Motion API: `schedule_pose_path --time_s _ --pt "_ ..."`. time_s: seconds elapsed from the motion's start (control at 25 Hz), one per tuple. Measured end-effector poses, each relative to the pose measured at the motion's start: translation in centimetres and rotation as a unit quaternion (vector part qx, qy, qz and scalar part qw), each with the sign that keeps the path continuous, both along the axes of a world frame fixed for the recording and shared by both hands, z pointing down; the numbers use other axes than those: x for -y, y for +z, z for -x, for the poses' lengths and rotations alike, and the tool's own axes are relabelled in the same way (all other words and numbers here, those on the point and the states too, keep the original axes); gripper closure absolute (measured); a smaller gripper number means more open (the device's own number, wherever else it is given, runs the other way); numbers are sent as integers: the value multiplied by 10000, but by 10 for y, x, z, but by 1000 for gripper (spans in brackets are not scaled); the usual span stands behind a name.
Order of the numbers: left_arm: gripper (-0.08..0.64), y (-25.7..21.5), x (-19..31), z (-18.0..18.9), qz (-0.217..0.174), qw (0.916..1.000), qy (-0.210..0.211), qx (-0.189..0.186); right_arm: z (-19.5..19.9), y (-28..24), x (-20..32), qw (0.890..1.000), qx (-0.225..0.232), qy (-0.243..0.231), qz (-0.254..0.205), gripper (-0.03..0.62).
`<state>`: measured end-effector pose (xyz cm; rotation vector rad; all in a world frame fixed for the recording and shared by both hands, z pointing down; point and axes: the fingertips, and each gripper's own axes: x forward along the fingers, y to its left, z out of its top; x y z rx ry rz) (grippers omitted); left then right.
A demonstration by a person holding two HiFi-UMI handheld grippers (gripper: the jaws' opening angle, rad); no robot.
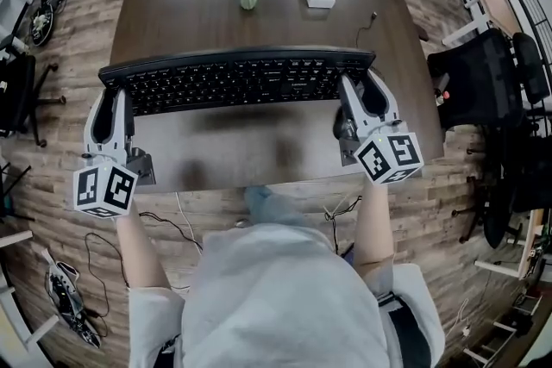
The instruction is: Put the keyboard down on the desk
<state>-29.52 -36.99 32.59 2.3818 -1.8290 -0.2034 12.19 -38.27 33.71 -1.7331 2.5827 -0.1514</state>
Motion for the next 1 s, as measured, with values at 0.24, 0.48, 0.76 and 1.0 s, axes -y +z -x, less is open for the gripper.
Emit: schedule_pose_path --time_s 0.24,0.48,0.76,1.0 --pt "425 35 22 -8 500 9987 -22 83 -7 39 21 9988 19 -5 497 407" --pt "425 69 37 -16 905 9958 33 162 -16 69 35 9965 -57 14 833 407" --pt "425 111 55 -25 1443 9893 67 198 -24 112 50 9910 -81 27 1336 407" --pt "425 143 64 -30 1792 9835 16 241 -28 144 59 9848 -109 16 1736 407"
